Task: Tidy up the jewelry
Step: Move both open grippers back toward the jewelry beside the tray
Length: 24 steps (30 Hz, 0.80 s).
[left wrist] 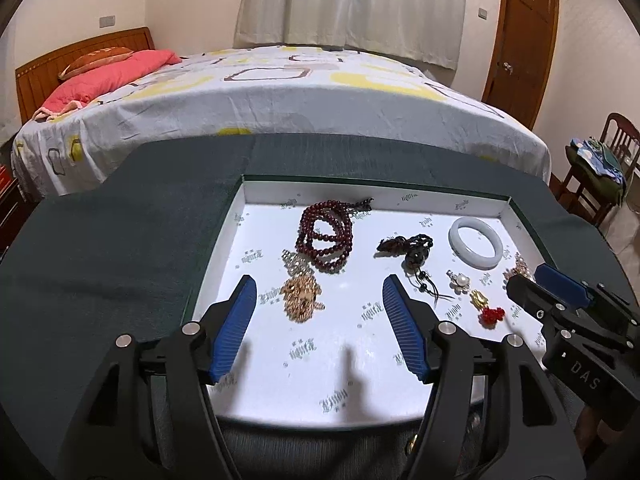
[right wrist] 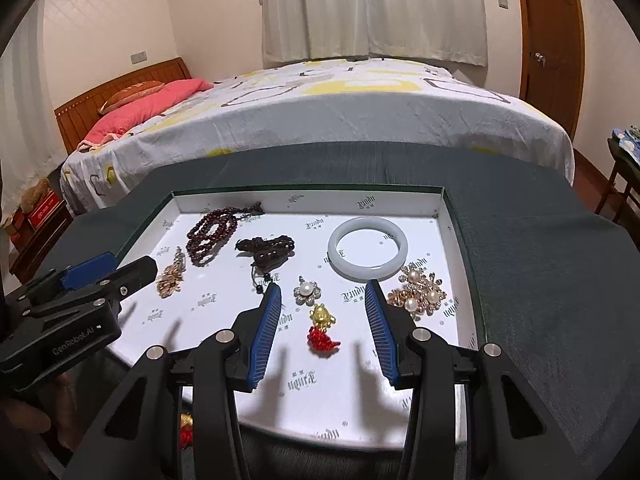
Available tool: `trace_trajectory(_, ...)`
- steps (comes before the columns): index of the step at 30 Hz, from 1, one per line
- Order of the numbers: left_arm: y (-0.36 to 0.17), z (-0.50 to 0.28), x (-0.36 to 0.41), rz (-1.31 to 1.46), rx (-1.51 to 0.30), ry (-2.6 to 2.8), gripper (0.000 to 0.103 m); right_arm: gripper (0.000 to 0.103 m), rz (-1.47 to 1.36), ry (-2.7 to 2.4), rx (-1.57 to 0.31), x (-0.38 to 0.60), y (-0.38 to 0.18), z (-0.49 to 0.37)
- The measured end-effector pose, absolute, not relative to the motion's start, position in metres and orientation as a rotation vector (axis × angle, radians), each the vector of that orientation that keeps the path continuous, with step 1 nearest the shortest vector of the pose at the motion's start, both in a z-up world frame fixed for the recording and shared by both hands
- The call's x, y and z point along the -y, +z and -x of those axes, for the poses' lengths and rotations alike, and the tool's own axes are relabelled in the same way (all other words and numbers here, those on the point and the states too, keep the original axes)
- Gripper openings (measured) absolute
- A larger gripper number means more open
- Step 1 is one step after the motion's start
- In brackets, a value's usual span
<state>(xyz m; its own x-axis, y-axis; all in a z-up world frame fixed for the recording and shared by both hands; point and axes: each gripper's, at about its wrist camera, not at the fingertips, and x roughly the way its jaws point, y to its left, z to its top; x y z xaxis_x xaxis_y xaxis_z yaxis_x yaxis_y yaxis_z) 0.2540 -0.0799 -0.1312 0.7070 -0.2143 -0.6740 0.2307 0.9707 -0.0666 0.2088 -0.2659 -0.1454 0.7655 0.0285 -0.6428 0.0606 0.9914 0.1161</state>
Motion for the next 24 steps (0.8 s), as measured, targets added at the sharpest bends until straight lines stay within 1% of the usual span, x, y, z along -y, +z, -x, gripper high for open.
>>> trace_trajectory(24,-0.127,-0.181,0.036,0.028,-0.749,-0.167,0.064,0.044,-0.12,0.025,-0.725,0.236,-0.151,-0.145)
